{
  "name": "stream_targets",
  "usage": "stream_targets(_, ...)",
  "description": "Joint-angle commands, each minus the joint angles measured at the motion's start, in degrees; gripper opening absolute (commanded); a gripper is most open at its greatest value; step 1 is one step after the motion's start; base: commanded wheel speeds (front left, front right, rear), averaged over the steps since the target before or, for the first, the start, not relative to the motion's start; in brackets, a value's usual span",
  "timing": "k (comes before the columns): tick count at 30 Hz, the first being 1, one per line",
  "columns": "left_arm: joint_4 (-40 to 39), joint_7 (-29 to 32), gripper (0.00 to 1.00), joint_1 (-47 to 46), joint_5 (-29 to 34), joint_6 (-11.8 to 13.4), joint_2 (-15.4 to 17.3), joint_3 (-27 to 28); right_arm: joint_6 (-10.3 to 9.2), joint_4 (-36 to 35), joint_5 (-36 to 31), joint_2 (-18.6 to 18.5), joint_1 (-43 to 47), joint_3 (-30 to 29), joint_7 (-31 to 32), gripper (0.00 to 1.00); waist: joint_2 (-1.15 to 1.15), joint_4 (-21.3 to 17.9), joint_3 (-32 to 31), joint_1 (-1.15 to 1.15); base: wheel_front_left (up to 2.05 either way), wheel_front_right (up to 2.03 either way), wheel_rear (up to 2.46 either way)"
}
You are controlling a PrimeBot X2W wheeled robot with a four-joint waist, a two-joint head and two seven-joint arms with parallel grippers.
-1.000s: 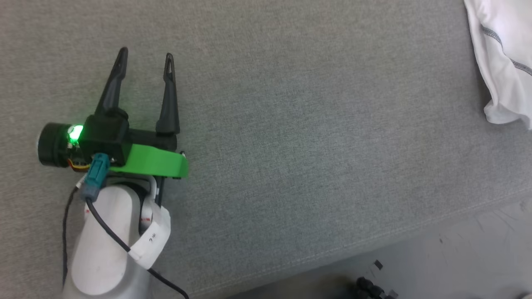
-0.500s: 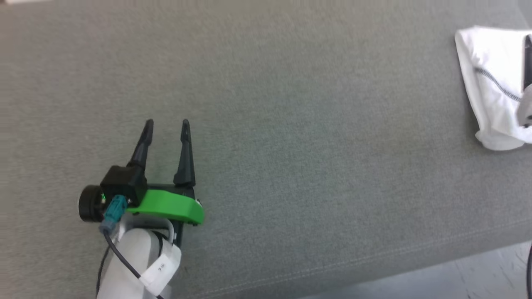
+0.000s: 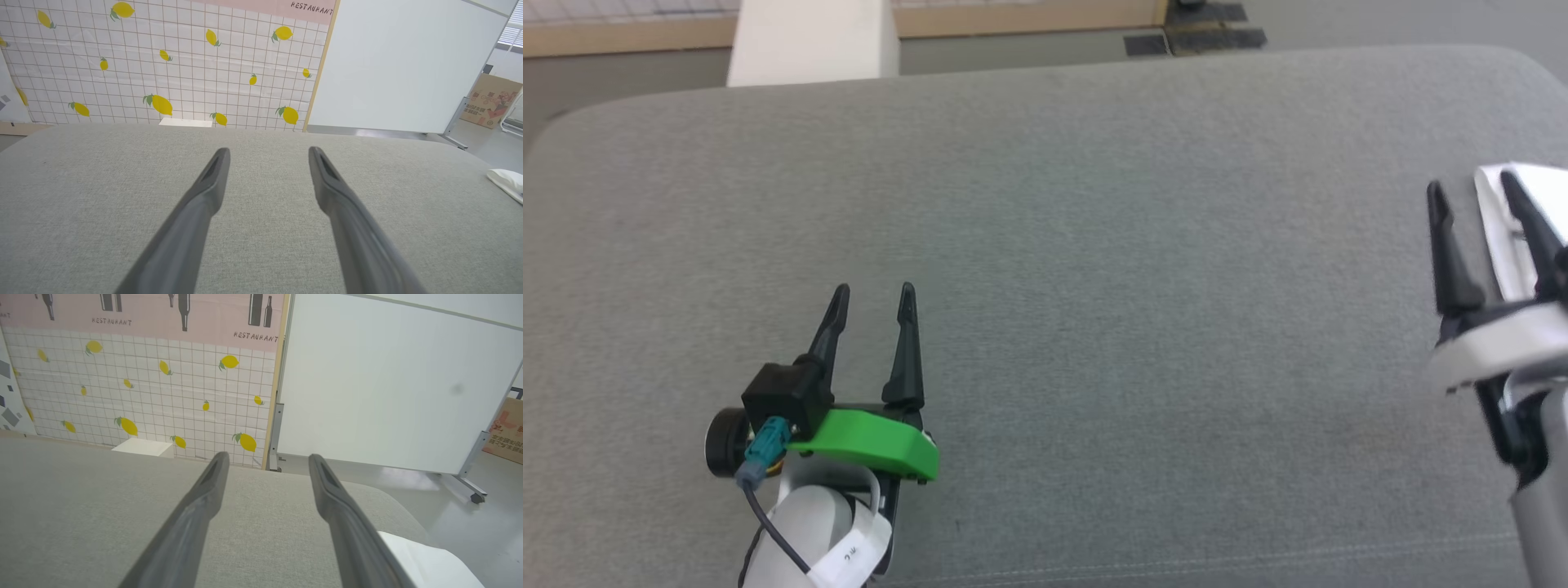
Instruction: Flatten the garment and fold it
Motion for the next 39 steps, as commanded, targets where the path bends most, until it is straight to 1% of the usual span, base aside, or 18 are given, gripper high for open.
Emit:
stream_targets(1,0.28,-0.26,1.0,1.02,-0.47,0.03,-0.22,0.03,-0.11,-2.29,0.65,1.02,2.67,-0.19,-0.41,1.0,0.0,3.17,-2.95,0.0,0.0,0.0,0.0)
stream_targets(4,0.57,-0.26,1.0,1.62,-0.63,0.1,-0.32,-0.37,-0.11,-6.95,0.86,3.03,7.39,-1.14,-0.56,1.0,0.0,4.32,-3.49,0.0,0.0,0.0,0.0)
stream_targets(8,1.04,-0.26,1.0,2.09,-0.98,0.07,-0.39,-0.94,-0.11,-11.07,0.06,6.32,12.42,-2.74,-0.43,1.0,0.0,5.51,-4.01,0.0,0.0,0.0,0.0)
stream_targets(14,1.38,-0.27,1.0,2.87,-1.59,0.53,-0.44,-1.69,-0.11,-14.33,-2.08,10.75,17.51,-4.57,0.5,1.0,0.0,6.38,-4.37,0.0,0.0,0.0,0.0)
stream_targets(18,1.36,-0.27,1.0,3.05,-2.09,1.07,-0.44,-2.56,-0.11,-15.53,-3.4,12.48,19.77,-5.83,0.57,1.0,0.0,6.95,-4.43,0.0,0.0,0.0,0.0)
stream_targets(26,0.86,-0.27,1.0,3.3,-2.82,1.82,-0.45,-3.32,-0.11,-17.12,-5.12,14.26,22.58,-6.86,0.58,1.0,0.0,7.47,-4.44,0.0,0.0,0.0,0.0)
stream_targets(39,0.83,-0.27,1.0,3.4,-3.57,2.4,-0.45,-3.84,-0.11,-17.97,-5.69,15.0,23.39,-6.64,1.8,1.0,0.0,7.32,-4.94,0.0,0.0,0.0,0.0)
